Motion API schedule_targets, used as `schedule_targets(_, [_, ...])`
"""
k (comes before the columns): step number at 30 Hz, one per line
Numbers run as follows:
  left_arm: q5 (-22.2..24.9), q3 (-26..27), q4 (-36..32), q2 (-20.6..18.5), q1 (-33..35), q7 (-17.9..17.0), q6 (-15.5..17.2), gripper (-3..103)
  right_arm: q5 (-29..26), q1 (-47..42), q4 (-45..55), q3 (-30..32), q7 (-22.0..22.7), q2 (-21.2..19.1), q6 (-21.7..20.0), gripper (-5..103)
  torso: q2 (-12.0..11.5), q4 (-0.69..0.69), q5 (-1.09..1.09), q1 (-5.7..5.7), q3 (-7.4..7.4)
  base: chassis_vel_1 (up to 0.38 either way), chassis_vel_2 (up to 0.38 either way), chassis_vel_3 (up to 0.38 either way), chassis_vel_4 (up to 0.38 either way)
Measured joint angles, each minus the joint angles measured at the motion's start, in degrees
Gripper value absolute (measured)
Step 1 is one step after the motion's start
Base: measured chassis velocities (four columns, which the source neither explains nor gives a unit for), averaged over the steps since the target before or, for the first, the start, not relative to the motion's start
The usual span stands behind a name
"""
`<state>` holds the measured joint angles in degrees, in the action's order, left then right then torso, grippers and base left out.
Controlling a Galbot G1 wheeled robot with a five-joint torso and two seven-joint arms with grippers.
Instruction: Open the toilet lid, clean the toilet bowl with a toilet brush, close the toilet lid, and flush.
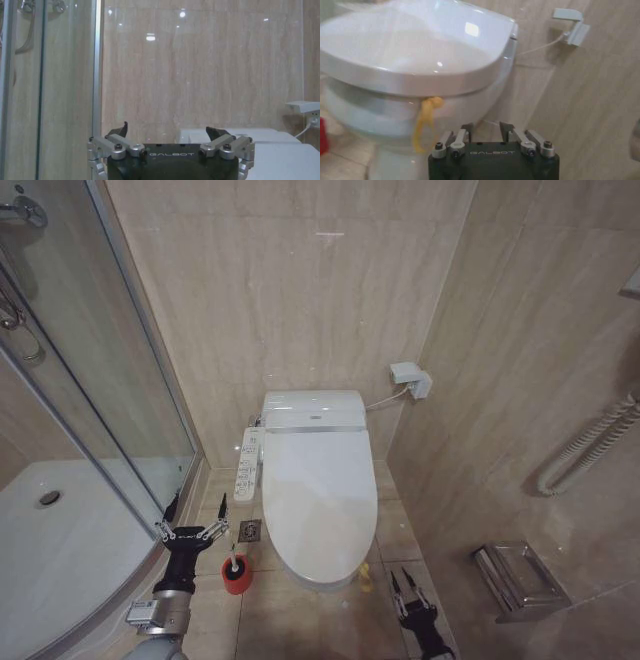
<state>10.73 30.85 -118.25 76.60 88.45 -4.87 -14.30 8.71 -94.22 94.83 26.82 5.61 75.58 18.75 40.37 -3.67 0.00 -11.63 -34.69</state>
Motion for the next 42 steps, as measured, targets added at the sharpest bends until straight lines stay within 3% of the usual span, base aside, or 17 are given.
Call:
schedule_targets(5, [0.0, 0.0, 0.0, 0.0, 0.0, 0.0, 0.0, 100, -0.19, -0.06, -0.24, -1.86, -2.78, 0.63, 1.97, 33, 0.0, 0.01, 0.01, 0.0, 0.0, 0.0, 0.0, 0.0, 0.0])
schedule_targets(6, [0.0, 0.0, 0.0, 0.0, 0.0, 0.0, 0.0, 100, -0.19, -0.02, -0.36, -2.6, -3.4, 0.82, 2.3, 60, 0.0, 0.01, 0.01, 0.0, 0.0, 0.0, 0.0, 0.0, 0.0])
schedule_targets(12, [0.0, 0.0, 0.0, 0.0, 0.0, 0.0, 0.0, 100, -0.12, 0.3, -1.03, -4.16, -5.95, 1.06, 3.87, 60, 0.0, 0.0, 0.0, 0.0, 0.0, 0.0, 0.0, 0.0, 0.0])
schedule_targets(13, [0.0, 0.0, 0.0, 0.0, 0.0, 0.0, 0.0, 100, -0.09, 0.68, -1.46, -4.3, -5.99, 1.19, 3.87, 87, 0.0, 0.0, 0.0, 0.0, 0.0, 0.0, 0.0, 0.0, 0.0])
schedule_targets(20, [0.0, 0.0, 0.0, 0.0, 0.0, 0.0, 0.0, 100, -0.05, 4.18, -4.7, -4.25, -5.51, 2.68, 3.23, 87, 0.0, 0.01, 0.0, 0.0, 0.0, 0.0, 0.0, 0.0, 0.0])
schedule_targets(21, [0.0, 0.0, 0.0, 0.0, 0.0, 0.0, 0.0, 100, -0.17, 4.95, -5.39, -4.1, -5.29, 2.96, 2.88, 100, 0.0, 0.01, 0.0, 0.0, 0.0, 0.0, 0.0, 0.0, 0.0])
schedule_targets(42, [0.0, 0.0, 0.0, 0.0, 0.0, 0.0, 0.0, 100, -0.67, 8.12, -8.42, -2.31, -3.72, 1.97, 1.35, 100, 0.0, 0.0, 0.0, 0.0, 0.0, 0.0, 0.0, 0.0, 0.0])
